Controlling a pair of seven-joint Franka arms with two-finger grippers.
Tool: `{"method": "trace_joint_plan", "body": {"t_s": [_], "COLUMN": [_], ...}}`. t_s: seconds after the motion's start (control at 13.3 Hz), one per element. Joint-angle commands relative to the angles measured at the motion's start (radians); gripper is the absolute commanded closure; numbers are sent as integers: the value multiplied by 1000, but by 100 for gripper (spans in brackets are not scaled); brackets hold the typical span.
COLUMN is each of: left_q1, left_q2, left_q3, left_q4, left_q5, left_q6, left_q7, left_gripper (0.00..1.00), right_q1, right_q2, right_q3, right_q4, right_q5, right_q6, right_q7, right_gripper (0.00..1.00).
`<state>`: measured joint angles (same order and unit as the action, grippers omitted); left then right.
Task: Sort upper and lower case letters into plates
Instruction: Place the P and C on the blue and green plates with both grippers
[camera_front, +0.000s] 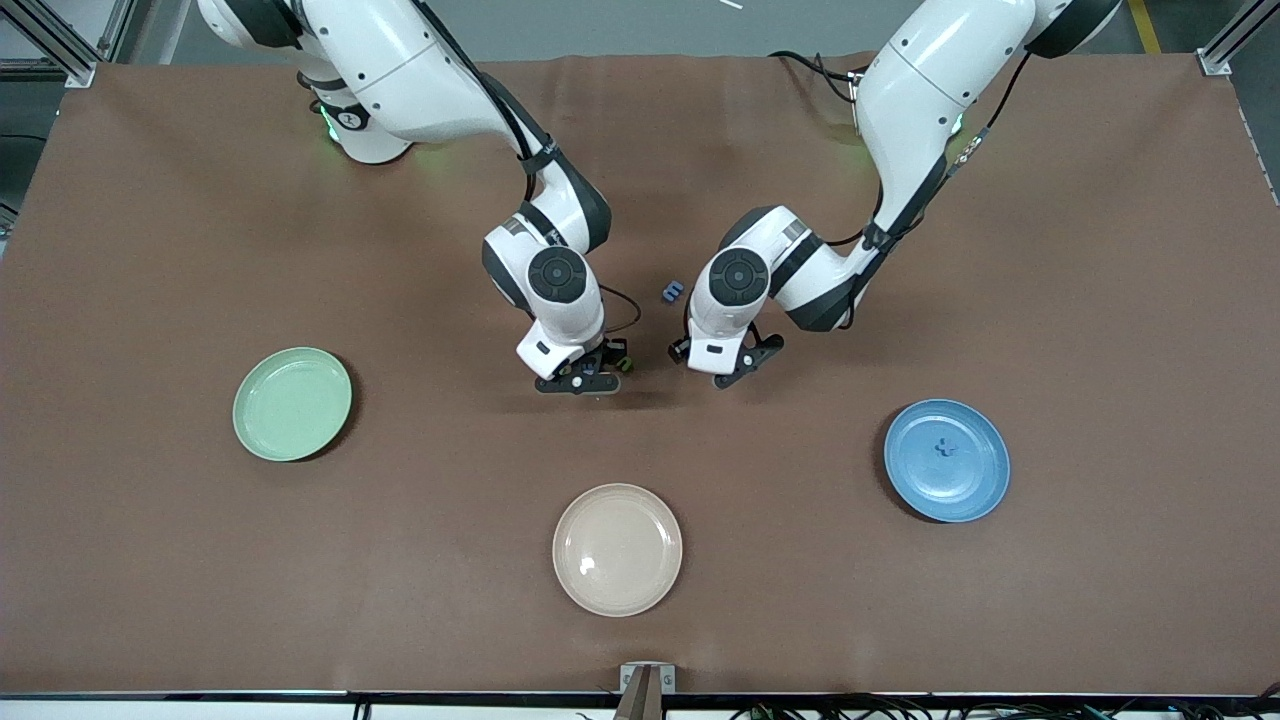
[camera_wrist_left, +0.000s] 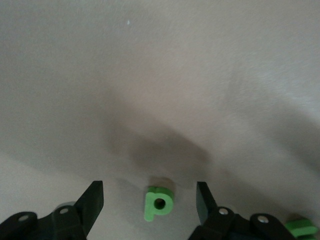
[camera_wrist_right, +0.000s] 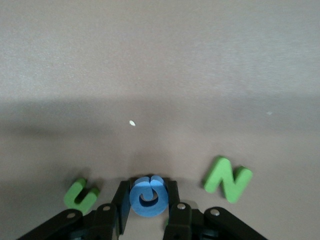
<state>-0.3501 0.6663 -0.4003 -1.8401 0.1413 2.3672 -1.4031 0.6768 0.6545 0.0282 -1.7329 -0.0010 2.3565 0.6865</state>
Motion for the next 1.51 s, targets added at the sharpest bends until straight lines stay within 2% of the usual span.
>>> {"method": "trace_joint_plan", "body": {"t_s": [0.0, 0.3, 0.45, 0.53, 0.68, 0.9, 1.05, 1.28, 1.36, 1.43], "left_q1": [-30, -35, -35, -35, -36, -35, -32, -17, -13, -1], "left_q2": [-11, -10, -8, -7, -1, -1, -1, -5, -8, -16], "left_q3": [0, 0, 0, 0, 0, 0, 0, 8, 11, 12], "left_q4": [-27, -28, -27, -27, -27, -27, -22, -22, -19, -18], "left_q5": [18, 17, 17, 18, 17, 17, 17, 18, 17, 18], "left_q6": [20, 20, 20, 20, 20, 20, 20, 18, 18, 14], "left_q7": [-56, -59, -57, -57, -57, -59, -59, -50, -45, -42], "left_gripper": [24, 37, 38, 39, 46, 53, 66, 95, 100, 100], "right_q1": [-17, -141, -204, -242, -333, -477, -560, -649, -664, -677], "right_q2": [-151, -295, -337, -364, -403, -415, -415, -401, -391, -377], "right_q3": [-8, -8, -8, -8, -8, -8, -8, -8, -8, -10], "right_q4": [-25, -30, -40, -69, -121, -168, -239, -362, -396, -428], "right_q5": [4, 4, 4, 4, 4, 4, 4, 4, 4, 4], "right_q6": [-152, -347, -407, -410, -408, -399, -315, -92, -30, 25], "right_q7": [-47, -255, -315, -368, -508, -726, -852, -1039, -1067, -1093], "right_gripper": [82, 82, 82, 82, 82, 82, 82, 82, 82, 82]}}
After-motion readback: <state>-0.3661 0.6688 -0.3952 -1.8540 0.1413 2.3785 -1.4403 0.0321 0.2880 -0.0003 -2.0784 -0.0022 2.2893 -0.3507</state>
